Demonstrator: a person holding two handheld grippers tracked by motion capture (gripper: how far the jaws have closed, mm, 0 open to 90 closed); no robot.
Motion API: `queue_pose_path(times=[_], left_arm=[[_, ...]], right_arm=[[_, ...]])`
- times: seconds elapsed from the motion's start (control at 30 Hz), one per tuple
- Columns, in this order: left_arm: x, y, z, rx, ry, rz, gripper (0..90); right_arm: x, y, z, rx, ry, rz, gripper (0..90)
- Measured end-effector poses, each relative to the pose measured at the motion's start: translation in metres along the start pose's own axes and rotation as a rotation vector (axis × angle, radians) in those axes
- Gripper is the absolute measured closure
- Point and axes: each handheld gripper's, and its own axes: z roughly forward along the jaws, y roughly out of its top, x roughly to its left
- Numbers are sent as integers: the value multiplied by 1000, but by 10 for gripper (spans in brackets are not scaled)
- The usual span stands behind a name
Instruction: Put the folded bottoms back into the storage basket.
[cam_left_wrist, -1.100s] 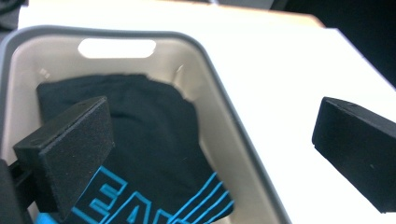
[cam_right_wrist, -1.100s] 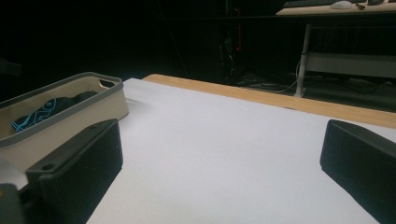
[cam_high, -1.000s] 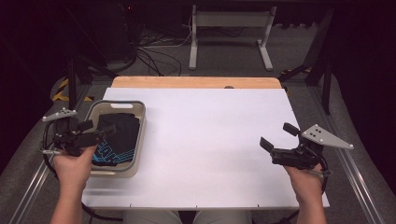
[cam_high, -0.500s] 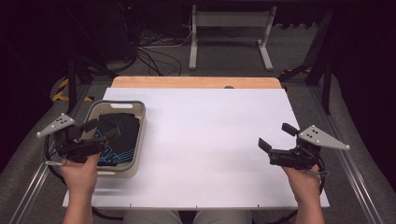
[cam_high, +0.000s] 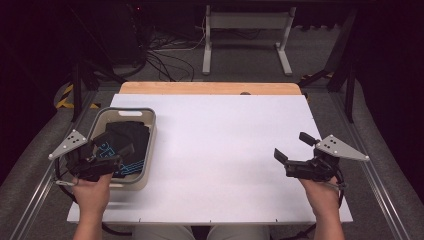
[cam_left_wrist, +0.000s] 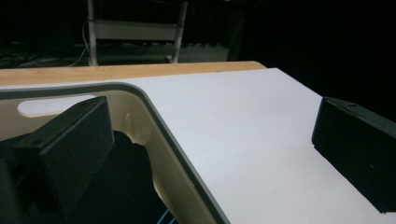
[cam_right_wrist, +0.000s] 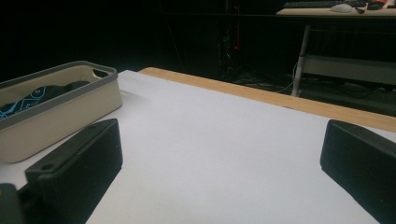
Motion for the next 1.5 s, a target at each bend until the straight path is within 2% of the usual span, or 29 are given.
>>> queue_pose_path(times=[0.13,0.3,0.63,0.87,1.1,1.5], left_arm=[[1,-6,4,5,-22,-7,0],[4,-10,10,32,-13,-8,0],[6,-11,11,44,-15,-5,0],[7,-11,11,42,-16,-7,0],[7,-11,11,45,-26,-3,0],[8,-13,12,54,-22,-5,0]], right_arm=[[1,-2,4,7,-3,1,0],[3,-3,7,12,-3,1,0],[2,-3,4,-8,-2,15,0],[1,-3,2,-17,0,18,0],[2,-4,5,4,-17,20,0],[3,-4,5,-11,-7,11,0]])
